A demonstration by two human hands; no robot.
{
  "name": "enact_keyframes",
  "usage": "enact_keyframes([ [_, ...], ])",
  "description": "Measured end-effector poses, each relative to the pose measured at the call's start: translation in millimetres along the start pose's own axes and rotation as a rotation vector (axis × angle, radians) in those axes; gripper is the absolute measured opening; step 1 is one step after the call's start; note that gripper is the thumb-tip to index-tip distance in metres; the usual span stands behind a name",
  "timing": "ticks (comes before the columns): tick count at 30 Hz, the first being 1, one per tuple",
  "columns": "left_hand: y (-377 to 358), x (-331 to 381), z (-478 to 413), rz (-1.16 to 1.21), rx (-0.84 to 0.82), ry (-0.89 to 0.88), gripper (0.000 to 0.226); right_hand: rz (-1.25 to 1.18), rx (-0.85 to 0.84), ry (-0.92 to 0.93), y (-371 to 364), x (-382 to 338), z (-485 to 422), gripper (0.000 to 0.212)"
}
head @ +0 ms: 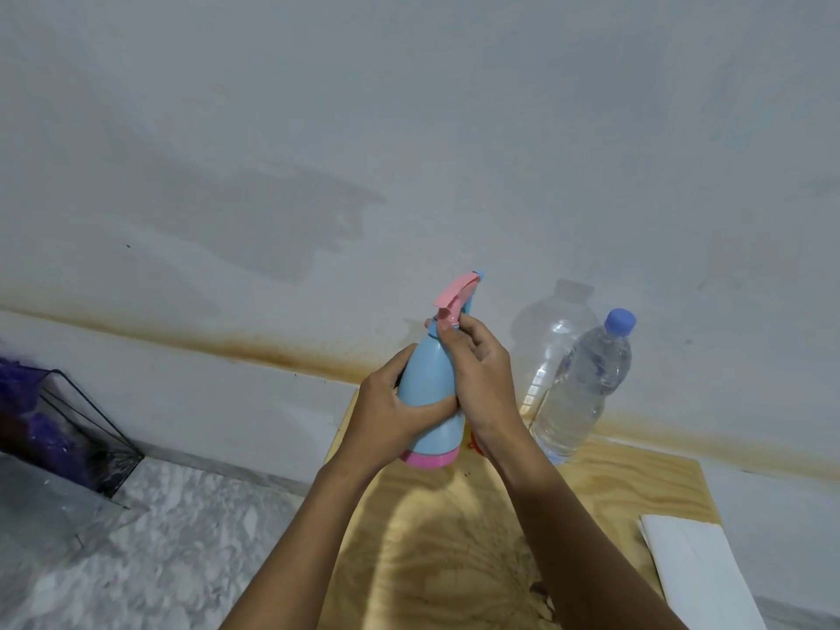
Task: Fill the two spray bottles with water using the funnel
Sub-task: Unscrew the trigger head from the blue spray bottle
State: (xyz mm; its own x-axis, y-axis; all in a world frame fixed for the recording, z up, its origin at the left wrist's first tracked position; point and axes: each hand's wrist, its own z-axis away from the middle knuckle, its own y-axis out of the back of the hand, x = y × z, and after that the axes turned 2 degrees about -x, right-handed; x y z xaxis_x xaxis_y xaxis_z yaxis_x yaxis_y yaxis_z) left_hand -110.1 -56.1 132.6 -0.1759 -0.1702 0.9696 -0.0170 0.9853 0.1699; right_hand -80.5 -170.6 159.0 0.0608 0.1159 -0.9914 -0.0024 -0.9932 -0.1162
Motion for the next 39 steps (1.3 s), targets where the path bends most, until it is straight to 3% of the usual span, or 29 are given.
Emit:
enact_keyframes([
  [5, -1, -1, 0, -0.014, 0.018, -0.003, 0.057, 0.119, 0.031, 0.081, -5, 2, 1, 0.031],
  [9, 0, -1, 0, -0.024, 0.037, -0.011, 0.053, 0.095, 0.066, 0.092, -7, 6, 2, 0.021],
  [15, 0, -7, 0, -0.036, 0.052, -0.003, 0.054, 0.174, 0.096, 0.149, -1, 5, -2, 0.035],
  [23, -2, -20, -1, -0.079, 0.042, 0.003, 0.064, 0.233, 0.031, 0.166, 7, 10, -1, 0.017],
  [29, -5, -26, -3, -0.084, 0.029, -0.014, 0.065, 0.366, 0.007, 0.240, 10, 5, -5, 0.022],
  [39, -8, -55, 1, -0.112, 0.051, 0.029, 0.068, 0.228, 0.087, 0.380, 35, -36, -22, 0.008],
])
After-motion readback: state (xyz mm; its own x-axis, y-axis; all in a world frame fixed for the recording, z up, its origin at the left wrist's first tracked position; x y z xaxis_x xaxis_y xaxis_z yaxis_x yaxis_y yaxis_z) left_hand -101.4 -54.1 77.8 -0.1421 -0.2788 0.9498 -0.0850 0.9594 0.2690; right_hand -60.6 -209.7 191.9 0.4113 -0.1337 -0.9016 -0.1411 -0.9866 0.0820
